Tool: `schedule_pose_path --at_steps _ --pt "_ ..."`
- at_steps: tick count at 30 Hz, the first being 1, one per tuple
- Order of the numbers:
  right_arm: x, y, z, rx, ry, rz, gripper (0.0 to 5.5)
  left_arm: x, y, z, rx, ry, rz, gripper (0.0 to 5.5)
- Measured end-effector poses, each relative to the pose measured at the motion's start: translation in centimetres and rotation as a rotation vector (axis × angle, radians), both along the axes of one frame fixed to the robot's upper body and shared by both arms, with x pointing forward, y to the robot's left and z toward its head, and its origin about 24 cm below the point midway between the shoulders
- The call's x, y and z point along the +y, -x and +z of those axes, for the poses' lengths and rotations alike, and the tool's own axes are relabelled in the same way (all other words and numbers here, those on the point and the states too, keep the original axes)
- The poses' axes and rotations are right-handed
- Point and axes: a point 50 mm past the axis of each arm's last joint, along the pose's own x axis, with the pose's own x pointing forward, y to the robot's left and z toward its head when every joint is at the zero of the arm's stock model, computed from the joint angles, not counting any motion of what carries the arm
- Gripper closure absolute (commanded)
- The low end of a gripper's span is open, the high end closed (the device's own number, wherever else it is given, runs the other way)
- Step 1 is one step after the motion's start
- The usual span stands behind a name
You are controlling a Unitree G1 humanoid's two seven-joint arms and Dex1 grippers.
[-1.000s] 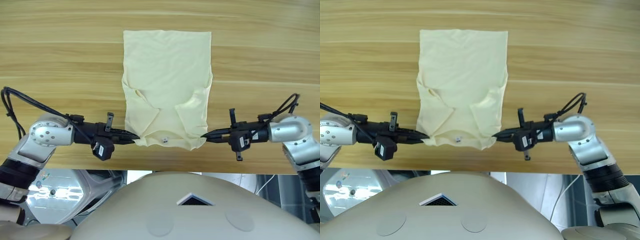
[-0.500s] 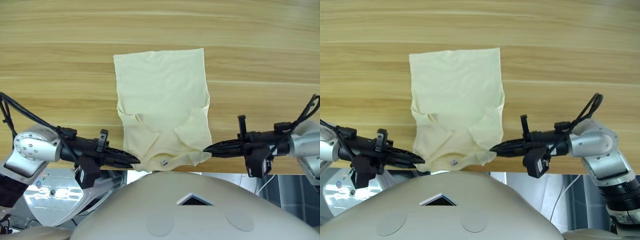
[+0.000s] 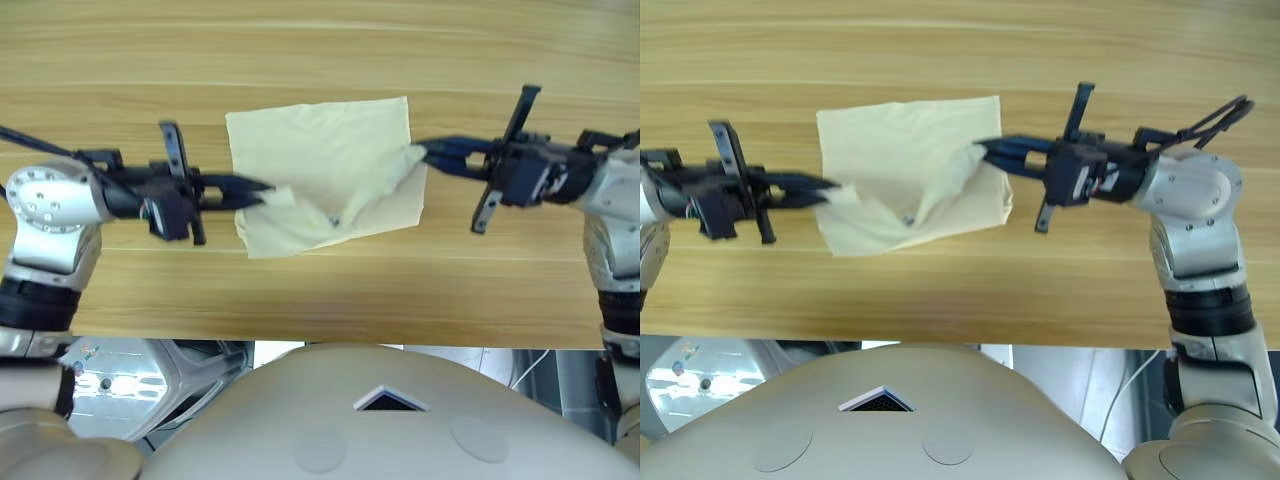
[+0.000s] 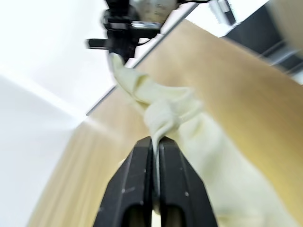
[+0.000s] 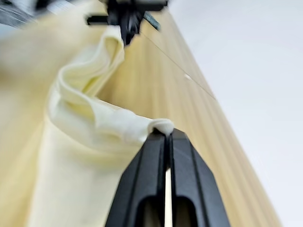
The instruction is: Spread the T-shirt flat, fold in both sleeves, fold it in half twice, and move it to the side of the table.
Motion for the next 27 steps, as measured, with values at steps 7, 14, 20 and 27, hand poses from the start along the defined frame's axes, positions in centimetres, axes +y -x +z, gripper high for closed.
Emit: schedule_pose_path --at_steps 7,14,20,27 --pt "1.2 -5.0 -6.1 0.097 0.143 -0.158 5.46 0.4 -8.9 -0.9 0.000 0.104 0.462 5.50" --pt "1.5 -7.1 -10.4 0.174 0.248 -0.253 5.46 -1.0 -10.2 -7.9 0.098 -0.161 0.592 5.50" --pt "1.2 -9.6 -10.5 0.163 0.165 -0.460 5.46 -2.6 -9.3 -11.4 0.162 -0.257 0.591 5.50" --pt "1.3 -10.8 -10.5 0.149 0.081 -0.603 5.50 -3.6 -10.3 -10.8 0.131 -0.216 0.631 5.15"
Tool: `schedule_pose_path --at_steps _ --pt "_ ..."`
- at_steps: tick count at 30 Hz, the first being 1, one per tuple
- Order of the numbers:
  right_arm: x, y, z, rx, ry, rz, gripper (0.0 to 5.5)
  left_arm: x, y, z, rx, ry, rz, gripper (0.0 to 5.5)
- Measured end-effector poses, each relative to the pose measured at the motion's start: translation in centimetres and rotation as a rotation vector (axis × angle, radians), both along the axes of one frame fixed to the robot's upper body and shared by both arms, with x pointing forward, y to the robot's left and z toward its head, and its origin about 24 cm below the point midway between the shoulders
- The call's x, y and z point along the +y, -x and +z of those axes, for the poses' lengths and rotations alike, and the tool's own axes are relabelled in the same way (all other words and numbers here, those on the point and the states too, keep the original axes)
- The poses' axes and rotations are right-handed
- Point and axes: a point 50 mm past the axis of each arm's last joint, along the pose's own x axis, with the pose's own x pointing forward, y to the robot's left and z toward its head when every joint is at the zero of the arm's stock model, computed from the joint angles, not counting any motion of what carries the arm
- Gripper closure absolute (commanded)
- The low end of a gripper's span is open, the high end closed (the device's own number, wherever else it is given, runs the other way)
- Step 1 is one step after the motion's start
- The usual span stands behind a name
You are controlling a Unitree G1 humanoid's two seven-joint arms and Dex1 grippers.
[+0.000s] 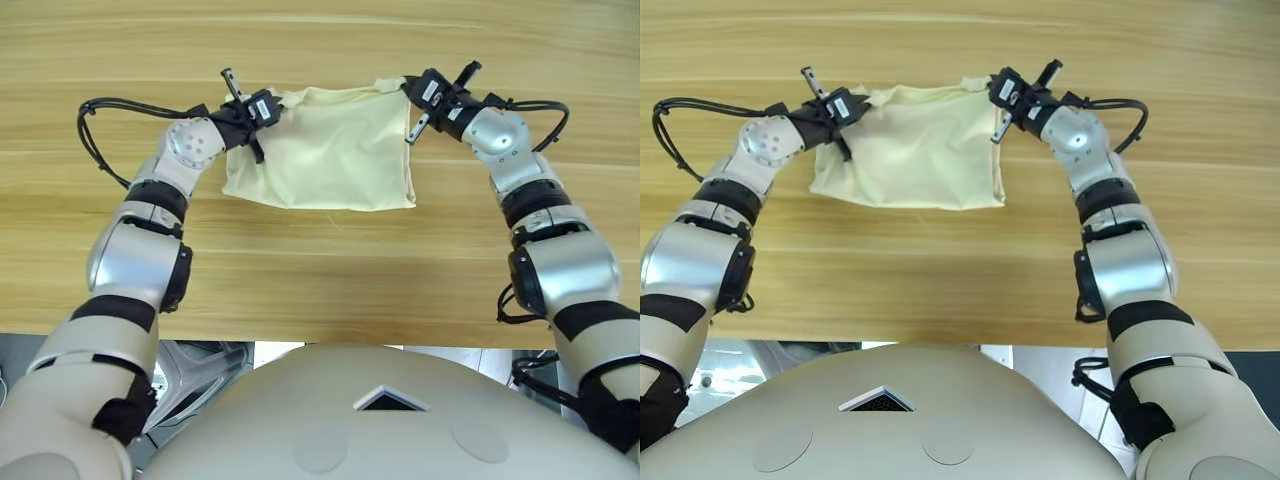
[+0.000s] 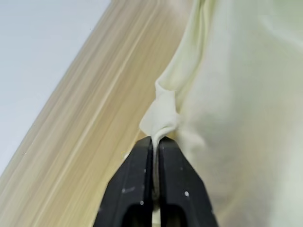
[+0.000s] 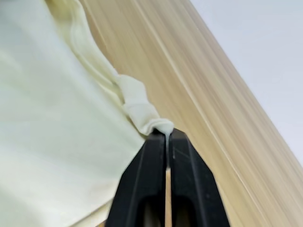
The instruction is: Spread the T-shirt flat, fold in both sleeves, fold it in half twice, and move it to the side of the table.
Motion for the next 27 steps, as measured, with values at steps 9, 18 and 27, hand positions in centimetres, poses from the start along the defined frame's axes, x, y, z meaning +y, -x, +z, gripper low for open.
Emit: schedule_pose_path --at_steps 9,18,27 --pt "0.6 -0.3 -0.9 0.025 -0.011 -0.083 5.50 0.0 -1.4 0.9 0.003 0.077 0.138 3.79" --pt "1.4 0.1 -2.5 0.069 -0.031 -0.167 3.90 0.2 -1.3 -0.1 0.087 0.097 0.228 2.45" --pt "-1.4 -1.2 0.5 -0.136 -0.249 -0.417 2.28 -0.4 -1.2 5.3 -0.186 0.584 0.036 1.10"
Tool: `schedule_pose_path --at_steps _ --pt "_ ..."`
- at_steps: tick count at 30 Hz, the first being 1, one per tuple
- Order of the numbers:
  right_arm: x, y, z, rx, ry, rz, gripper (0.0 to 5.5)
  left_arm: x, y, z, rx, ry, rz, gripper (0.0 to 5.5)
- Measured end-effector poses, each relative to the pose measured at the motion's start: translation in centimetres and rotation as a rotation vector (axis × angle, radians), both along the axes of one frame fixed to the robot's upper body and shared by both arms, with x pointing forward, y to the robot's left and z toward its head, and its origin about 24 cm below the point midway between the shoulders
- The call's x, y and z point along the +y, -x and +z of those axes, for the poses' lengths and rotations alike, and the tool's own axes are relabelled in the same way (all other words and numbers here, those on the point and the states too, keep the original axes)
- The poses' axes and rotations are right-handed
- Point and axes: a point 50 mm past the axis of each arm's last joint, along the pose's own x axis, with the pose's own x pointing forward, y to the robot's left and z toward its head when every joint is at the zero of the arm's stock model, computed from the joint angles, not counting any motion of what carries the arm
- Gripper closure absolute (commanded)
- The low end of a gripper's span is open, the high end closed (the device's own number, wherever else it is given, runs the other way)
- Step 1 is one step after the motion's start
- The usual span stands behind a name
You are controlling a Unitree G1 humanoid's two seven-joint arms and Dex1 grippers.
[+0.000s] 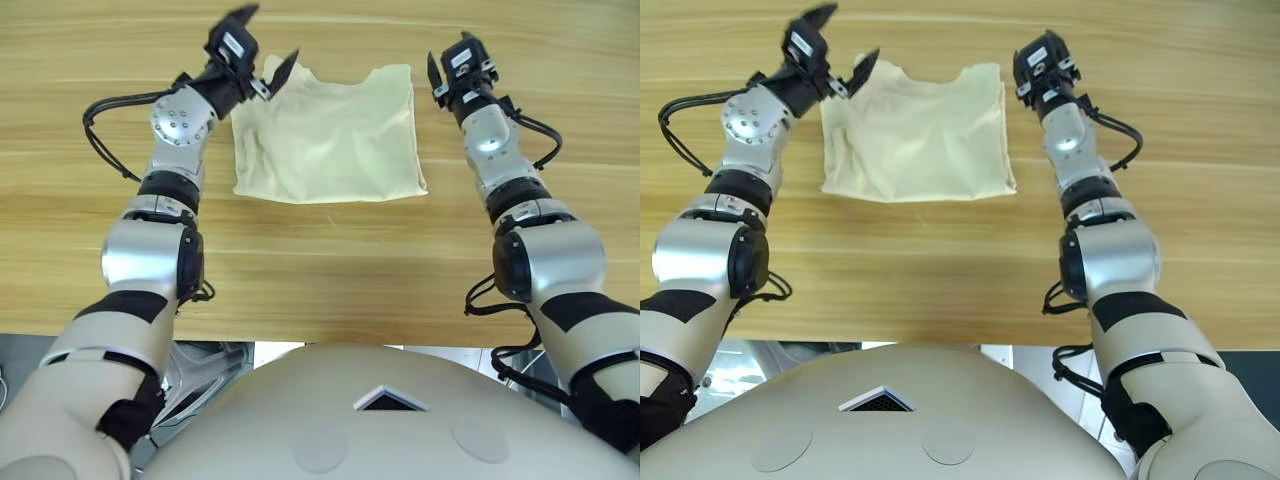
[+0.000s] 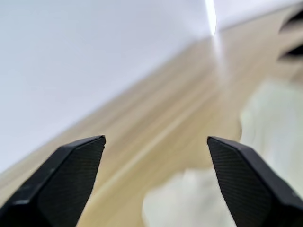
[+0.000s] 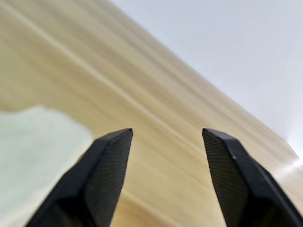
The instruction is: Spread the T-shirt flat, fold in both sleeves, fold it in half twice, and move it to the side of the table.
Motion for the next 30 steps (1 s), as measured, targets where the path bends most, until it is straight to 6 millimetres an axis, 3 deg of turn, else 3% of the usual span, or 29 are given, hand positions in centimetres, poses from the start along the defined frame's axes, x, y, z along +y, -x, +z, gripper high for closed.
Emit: schedule_pose_path --at_steps 3,5,8,10,18,22,26,28,30 --pt "0.1 -0.2 2.0 -0.083 -0.041 0.118 1.77 0.1 1.2 1.5 -0.101 0.158 -0.153 1.37" --pt "1.4 0.4 2.2 -0.090 0.021 0.306 1.37 -0.4 2.8 1.0 -0.126 0.140 -0.302 1.74" --pt "3.6 3.4 -2.0 0.087 0.229 0.599 1.03 -2.0 5.2 -1.3 -0.095 0.037 -0.483 2.05" --pt "3.8 4.5 -3.6 0.158 0.303 0.657 1.03 -2.4 6.0 -2.0 -0.087 -0.011 -0.525 2.05" --pt "3.6 3.4 -3.3 0.160 0.621 0.702 1.03 -3.1 6.6 -2.8 -0.062 -0.097 -0.577 2.05" --pt "2.4 6.7 -2.3 0.117 0.516 0.930 1.03 -3.1 6.6 -2.9 -0.057 -0.098 -0.568 2.05" --pt "3.1 12.7 -1.9 0.133 0.399 1.221 1.03 -3.0 6.6 -3.2 -0.055 -0.112 -0.550 2.05" --pt "4.1 14.7 0.1 0.089 0.328 1.322 1.03 -2.9 6.6 -3.4 -0.046 -0.122 -0.542 2.05" --pt "5.0 15.1 3.0 0.000 0.291 1.357 1.03 -2.9 6.6 -3.5 -0.048 -0.128 -0.535 2.05"
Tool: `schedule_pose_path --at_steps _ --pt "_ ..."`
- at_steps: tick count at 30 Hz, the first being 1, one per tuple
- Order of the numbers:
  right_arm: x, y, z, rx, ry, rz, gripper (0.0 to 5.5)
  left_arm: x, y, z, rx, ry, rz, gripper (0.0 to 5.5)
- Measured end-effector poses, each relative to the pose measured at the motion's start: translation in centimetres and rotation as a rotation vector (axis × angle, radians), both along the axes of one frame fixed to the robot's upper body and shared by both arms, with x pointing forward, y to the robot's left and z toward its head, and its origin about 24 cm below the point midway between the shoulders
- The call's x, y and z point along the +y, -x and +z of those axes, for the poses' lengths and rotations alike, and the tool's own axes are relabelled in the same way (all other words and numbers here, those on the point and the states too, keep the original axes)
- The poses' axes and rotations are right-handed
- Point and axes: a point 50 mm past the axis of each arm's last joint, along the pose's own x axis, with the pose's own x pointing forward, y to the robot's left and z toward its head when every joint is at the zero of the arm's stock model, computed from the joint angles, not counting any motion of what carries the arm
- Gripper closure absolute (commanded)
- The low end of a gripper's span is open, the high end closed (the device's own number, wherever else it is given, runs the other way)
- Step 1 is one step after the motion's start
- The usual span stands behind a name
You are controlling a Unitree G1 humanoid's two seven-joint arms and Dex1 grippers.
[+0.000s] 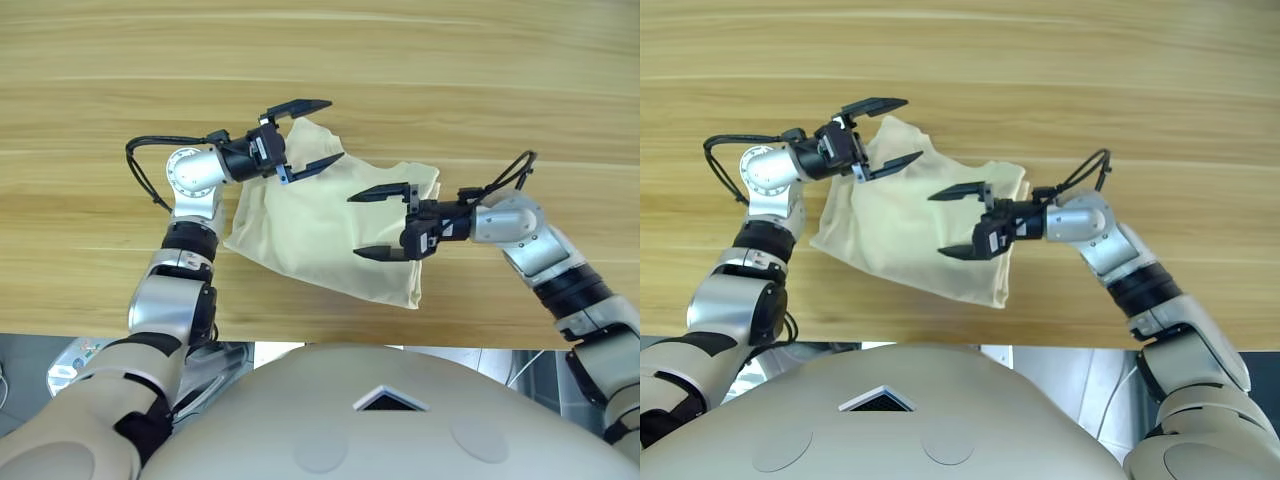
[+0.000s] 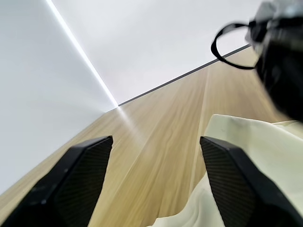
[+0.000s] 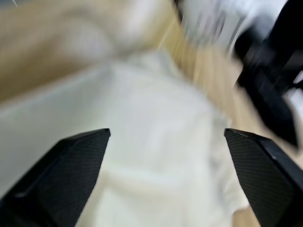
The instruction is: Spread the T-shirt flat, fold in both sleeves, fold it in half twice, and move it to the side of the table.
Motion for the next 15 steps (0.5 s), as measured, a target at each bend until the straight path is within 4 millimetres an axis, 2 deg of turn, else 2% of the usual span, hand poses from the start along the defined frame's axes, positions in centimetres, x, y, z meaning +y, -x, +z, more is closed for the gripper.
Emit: schedule_pose_path --at_steps 2,6,10,13,15 --pt "0.5 0.3 1.6 -0.032 -0.019 0.029 1.03 0.1 -0.1 0.1 -0.002 0.009 0.011 2.05" --pt "1.2 0.8 1.5 0.000 0.022 0.072 1.03 1.1 -0.6 1.3 0.015 0.137 0.050 2.05" --pt "2.8 1.2 0.7 0.019 0.074 0.132 1.03 4.0 -2.5 5.2 0.069 0.501 0.128 2.05" --pt "3.5 0.4 -0.8 0.035 0.174 0.144 1.03 6.4 -3.4 8.1 0.116 0.786 0.100 2.05" --pt "3.9 -0.5 -2.1 0.048 0.231 0.128 1.03 7.6 -3.3 9.2 0.132 0.901 0.060 2.05"
